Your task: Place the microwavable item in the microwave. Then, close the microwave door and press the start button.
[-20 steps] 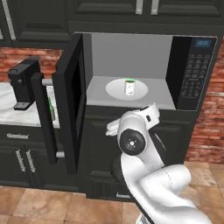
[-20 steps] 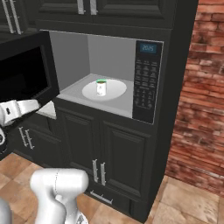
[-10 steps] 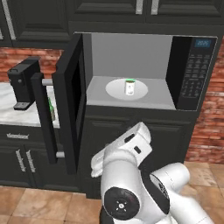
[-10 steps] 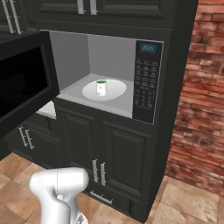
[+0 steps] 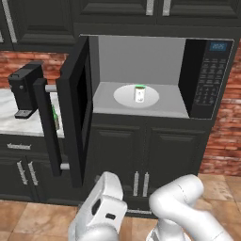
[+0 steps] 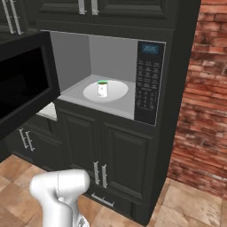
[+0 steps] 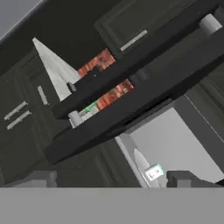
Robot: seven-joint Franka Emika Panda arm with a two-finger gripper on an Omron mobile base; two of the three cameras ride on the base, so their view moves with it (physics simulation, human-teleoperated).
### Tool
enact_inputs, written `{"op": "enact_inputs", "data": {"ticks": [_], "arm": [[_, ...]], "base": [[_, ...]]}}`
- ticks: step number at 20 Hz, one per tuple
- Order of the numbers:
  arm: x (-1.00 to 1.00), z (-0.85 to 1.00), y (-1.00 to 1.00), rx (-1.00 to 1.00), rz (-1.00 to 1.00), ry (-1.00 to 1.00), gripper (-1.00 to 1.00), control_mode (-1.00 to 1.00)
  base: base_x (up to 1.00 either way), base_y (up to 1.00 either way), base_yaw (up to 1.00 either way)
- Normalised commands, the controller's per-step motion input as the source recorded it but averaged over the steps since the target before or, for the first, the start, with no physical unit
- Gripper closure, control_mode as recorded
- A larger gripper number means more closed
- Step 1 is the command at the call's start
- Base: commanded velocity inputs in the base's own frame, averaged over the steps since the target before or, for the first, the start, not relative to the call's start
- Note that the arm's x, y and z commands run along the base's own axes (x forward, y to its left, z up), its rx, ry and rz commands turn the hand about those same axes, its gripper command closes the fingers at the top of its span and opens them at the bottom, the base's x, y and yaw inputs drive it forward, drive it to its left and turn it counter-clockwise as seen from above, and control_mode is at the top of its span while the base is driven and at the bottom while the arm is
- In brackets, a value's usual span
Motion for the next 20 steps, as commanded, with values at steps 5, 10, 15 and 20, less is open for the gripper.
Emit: {"op": "enact_inputs", "data": {"ticks": [5,10,15,20], "arm": [[0.75,-0.60,1.00,-0.27,0.08,0.03,-1.00,-1.00],[0.98,-0.64,1.00,-0.33,0.00,0.05,-1.00,-1.00],[0.95,-0.65,1.00,-0.37,0.00,0.00,-1.00,-1.00],[1.00,-0.29,0.31,-0.13,-0.06,0.16,-1.00,-1.00]], "base": [[0.00,0.00,0.00],[0.00,0.00,0.00],[0.00,0.00,0.00],[0.00,0.00,0.00]]}}
